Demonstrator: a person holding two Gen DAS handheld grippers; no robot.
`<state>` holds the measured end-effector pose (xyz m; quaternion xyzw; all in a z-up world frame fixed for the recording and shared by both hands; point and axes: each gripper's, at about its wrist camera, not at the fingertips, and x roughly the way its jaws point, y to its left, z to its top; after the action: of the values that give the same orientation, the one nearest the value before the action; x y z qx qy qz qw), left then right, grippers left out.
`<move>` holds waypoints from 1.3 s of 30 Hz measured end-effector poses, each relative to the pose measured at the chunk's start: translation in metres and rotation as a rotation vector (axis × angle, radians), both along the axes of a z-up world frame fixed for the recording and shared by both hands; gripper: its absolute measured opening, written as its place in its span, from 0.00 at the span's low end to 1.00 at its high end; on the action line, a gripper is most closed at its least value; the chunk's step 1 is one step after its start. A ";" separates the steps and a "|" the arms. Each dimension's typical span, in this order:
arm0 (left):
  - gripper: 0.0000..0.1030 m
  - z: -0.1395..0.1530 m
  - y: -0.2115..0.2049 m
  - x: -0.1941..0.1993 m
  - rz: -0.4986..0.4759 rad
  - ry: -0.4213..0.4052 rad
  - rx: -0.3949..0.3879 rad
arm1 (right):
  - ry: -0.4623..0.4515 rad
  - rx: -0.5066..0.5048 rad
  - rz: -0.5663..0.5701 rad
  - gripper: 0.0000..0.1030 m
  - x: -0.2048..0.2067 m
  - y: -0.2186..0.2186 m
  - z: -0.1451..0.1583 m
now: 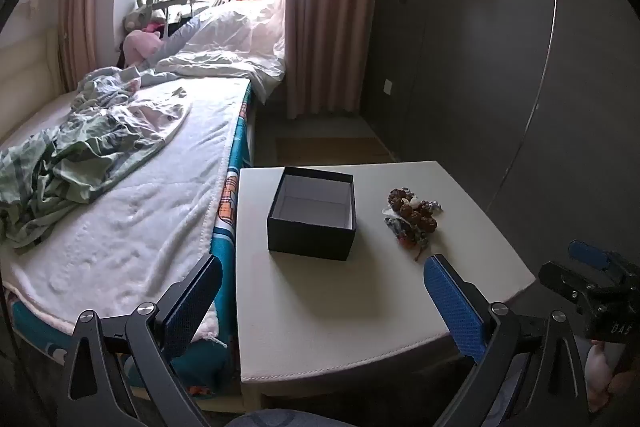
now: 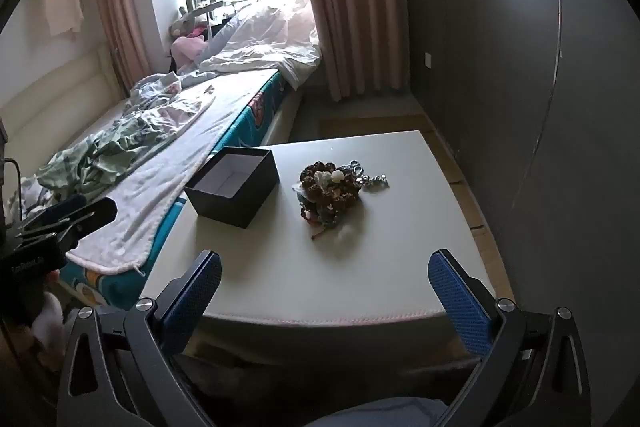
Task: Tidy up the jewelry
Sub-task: 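Move the left tool toward the jewelry pile beside the black box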
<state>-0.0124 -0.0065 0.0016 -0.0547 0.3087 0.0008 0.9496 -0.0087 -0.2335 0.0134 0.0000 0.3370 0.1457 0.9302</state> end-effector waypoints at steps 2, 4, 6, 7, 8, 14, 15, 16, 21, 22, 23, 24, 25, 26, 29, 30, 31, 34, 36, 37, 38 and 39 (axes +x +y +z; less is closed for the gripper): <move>0.98 0.000 -0.002 0.000 -0.002 -0.001 0.001 | 0.000 0.008 -0.001 1.00 0.000 -0.002 0.001; 0.98 0.000 -0.005 0.000 -0.004 -0.003 0.003 | -0.004 0.009 -0.001 1.00 -0.001 -0.002 0.002; 0.98 0.000 -0.008 0.001 -0.006 -0.004 0.004 | -0.005 0.009 -0.001 1.00 -0.002 -0.001 0.003; 0.98 -0.001 -0.001 0.003 -0.006 -0.002 0.003 | -0.005 0.011 0.000 1.00 -0.002 -0.001 0.003; 0.98 -0.001 -0.001 0.004 -0.007 -0.003 0.003 | -0.004 0.016 0.000 1.00 -0.003 -0.001 0.004; 0.98 -0.001 -0.009 0.007 -0.016 -0.014 0.012 | -0.007 0.016 -0.002 1.00 -0.005 0.002 0.006; 0.98 0.000 -0.006 0.006 -0.017 -0.016 0.011 | -0.006 0.010 0.000 1.00 -0.005 0.001 0.006; 0.98 0.000 0.001 -0.001 -0.018 -0.017 0.010 | -0.004 0.011 -0.001 1.00 -0.003 0.001 0.004; 0.98 -0.001 -0.001 0.002 -0.016 -0.012 0.019 | -0.003 0.014 -0.001 1.00 -0.004 0.001 0.005; 0.98 -0.001 -0.001 0.002 -0.015 -0.013 0.020 | -0.002 0.015 -0.002 1.00 -0.004 0.001 0.005; 0.98 -0.001 -0.001 0.002 -0.014 -0.014 0.019 | -0.001 0.016 -0.002 1.00 -0.004 0.001 0.005; 0.98 -0.001 0.000 0.002 -0.013 -0.015 0.019 | 0.000 0.018 -0.003 1.00 -0.004 0.000 0.005; 0.98 0.000 0.005 -0.004 -0.012 -0.023 0.009 | 0.001 0.017 -0.005 1.00 -0.004 -0.001 0.005; 0.98 0.000 0.005 -0.004 -0.014 -0.023 0.009 | 0.002 0.017 -0.007 1.00 -0.004 -0.001 0.005; 0.98 0.000 0.005 -0.005 -0.015 -0.027 0.017 | -0.008 0.020 -0.009 1.00 -0.004 -0.003 0.005; 0.98 0.000 0.005 -0.006 -0.019 -0.029 0.019 | -0.015 0.021 -0.008 1.00 -0.003 -0.003 0.004; 0.98 0.001 0.005 -0.006 -0.022 -0.030 0.021 | -0.015 0.019 -0.008 1.00 -0.003 -0.004 0.004; 0.98 0.001 0.004 -0.007 -0.028 -0.031 0.021 | -0.012 0.018 -0.009 1.00 -0.003 -0.005 0.004; 0.98 0.000 0.005 -0.007 -0.029 -0.033 0.015 | 0.021 0.032 -0.008 1.00 -0.002 -0.004 0.004; 0.98 0.001 0.004 -0.007 -0.031 -0.034 0.013 | 0.017 0.032 -0.005 1.00 -0.003 -0.004 0.005; 0.98 0.001 0.002 -0.007 -0.032 -0.036 0.011 | 0.015 0.031 -0.002 1.00 -0.003 -0.003 0.005; 0.98 0.001 0.002 -0.007 -0.034 -0.037 0.010 | 0.015 0.030 0.003 1.00 -0.003 -0.002 0.005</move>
<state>-0.0192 -0.0050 0.0029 -0.0449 0.2918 -0.0148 0.9553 -0.0120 -0.2357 0.0185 0.0144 0.3417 0.1520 0.9273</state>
